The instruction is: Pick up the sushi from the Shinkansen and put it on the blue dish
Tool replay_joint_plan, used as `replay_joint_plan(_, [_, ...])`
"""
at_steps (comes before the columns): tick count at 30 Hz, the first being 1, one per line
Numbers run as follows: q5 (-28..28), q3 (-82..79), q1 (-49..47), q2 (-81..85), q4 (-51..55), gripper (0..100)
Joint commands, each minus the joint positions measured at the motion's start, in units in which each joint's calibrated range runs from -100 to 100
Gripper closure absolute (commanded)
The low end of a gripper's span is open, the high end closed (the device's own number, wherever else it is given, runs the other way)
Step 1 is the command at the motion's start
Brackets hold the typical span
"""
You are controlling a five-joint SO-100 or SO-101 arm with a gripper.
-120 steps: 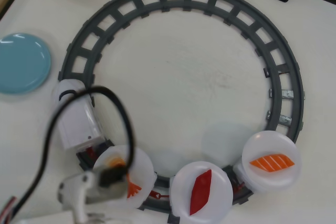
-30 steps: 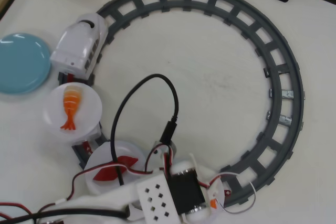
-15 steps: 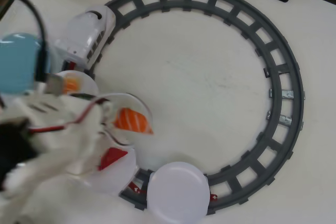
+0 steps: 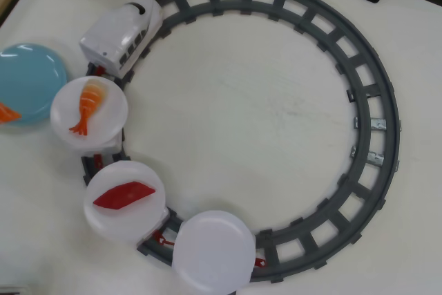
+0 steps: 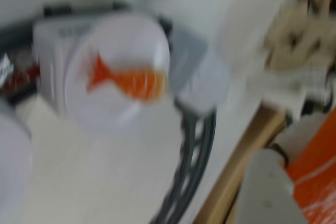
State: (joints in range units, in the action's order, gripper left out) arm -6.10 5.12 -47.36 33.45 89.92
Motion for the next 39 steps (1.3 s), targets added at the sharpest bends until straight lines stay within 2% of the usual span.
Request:
replay_joint_plan(1, [0.51,-9.63,-5.01,1.77,-7.50,94])
replay_joint_plan(8, [0.56,-24.96,-11.09,-2.96,-23.72,94])
replay_joint_plan(16, [2.29,-20.54,-11.70,-21.04,-34.67,94])
replay_joint_plan(24, [2.70,-3.41,-11.53,-39.96,-34.16,94])
replay_joint_plan(29, [4.22,7.32,-11.70,-48.58,-29.92,94])
replay_joint_plan(35, [5.74,14.71,-11.53,-54.39,-24.82,83])
replay_joint_plan(39, [5.74,14.62,-11.44,-54.81,-24.82,79])
